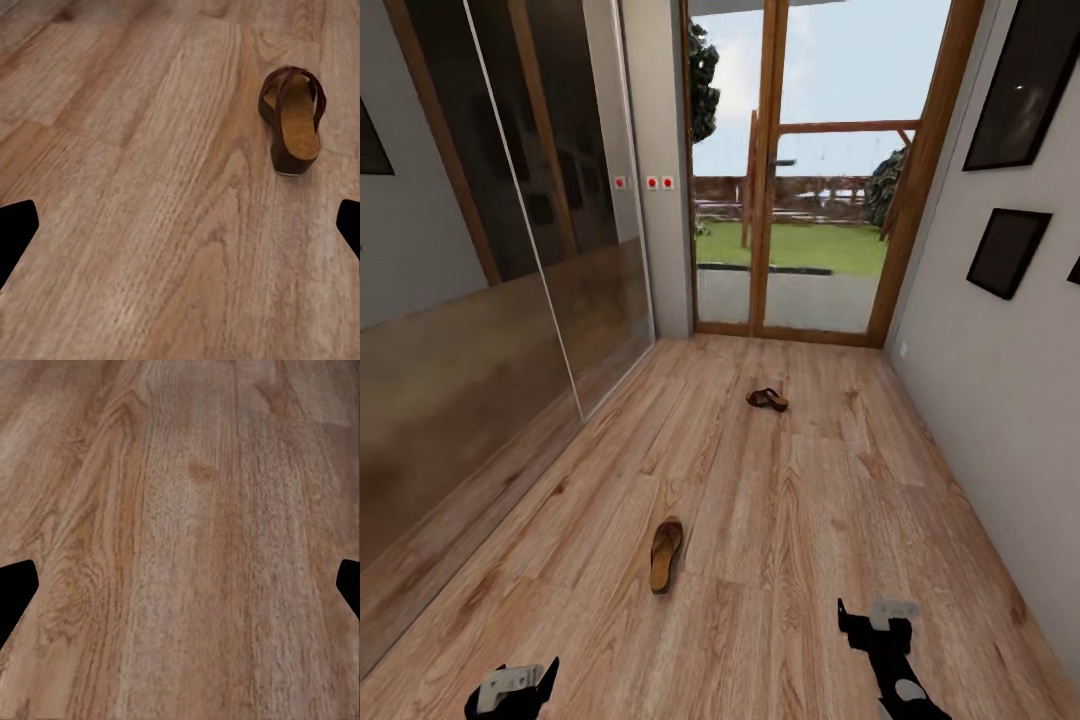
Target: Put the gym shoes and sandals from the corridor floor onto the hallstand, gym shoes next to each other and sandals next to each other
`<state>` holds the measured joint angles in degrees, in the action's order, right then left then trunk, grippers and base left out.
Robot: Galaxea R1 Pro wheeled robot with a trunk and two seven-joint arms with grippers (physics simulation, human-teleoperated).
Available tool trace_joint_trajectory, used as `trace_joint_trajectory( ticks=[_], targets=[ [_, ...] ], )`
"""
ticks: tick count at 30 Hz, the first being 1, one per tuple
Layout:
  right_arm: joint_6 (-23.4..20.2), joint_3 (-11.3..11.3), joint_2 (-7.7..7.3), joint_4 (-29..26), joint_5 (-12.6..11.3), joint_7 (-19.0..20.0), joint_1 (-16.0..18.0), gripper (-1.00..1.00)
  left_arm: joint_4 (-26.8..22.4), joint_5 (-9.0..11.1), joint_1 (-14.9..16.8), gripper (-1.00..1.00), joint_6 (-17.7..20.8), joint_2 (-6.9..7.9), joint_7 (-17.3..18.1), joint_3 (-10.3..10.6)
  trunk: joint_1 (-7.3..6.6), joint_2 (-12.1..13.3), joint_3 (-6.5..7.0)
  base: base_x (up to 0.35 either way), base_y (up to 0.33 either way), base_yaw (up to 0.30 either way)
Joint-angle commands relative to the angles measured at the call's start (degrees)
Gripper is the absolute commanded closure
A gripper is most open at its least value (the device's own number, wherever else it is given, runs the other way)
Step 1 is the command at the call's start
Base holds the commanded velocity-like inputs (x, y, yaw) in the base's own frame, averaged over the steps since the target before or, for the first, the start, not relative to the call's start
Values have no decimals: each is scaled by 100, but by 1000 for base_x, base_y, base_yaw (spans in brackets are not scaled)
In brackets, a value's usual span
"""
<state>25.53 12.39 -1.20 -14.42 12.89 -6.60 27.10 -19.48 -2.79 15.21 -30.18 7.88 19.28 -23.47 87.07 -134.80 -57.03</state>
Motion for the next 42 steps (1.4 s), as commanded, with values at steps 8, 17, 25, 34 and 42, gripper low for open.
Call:
trace_joint_trajectory(
  ticks=[8, 17, 25, 34, 42],
  targets=[
    [-1148, 25, 42, -1616, 34, -5, 0, -100, -11, -478, 653, -100, 1088, -19, -104, -37, -1, -2, -6, 0, 0, 0],
    [-1502, 8, 51, -2061, 36, 351, -3, -100, -22, -1016, 686, -100, 1331, -13, -373, -26, -1, -2, -6, 0, 0, 0],
    [-1528, 4, 39, -2097, 38, 427, -3, -100, -27, -1064, 660, -100, 1339, -6, -418, -10, -1, -2, -6, 9, 0, 0],
    [-1539, 2, 48, -2123, 38, 430, -3, -100, -18, -1065, 659, -100, 1356, -13, -423, -23, -1, -2, -6, 243, 0, 0],
    [-1543, 9, 50, -2131, 38, 423, -3, -100, 0, -1059, 659, -100, 1338, -17, -422, -33, -1, -2, -6, 323, -23, 0]
  ],
)
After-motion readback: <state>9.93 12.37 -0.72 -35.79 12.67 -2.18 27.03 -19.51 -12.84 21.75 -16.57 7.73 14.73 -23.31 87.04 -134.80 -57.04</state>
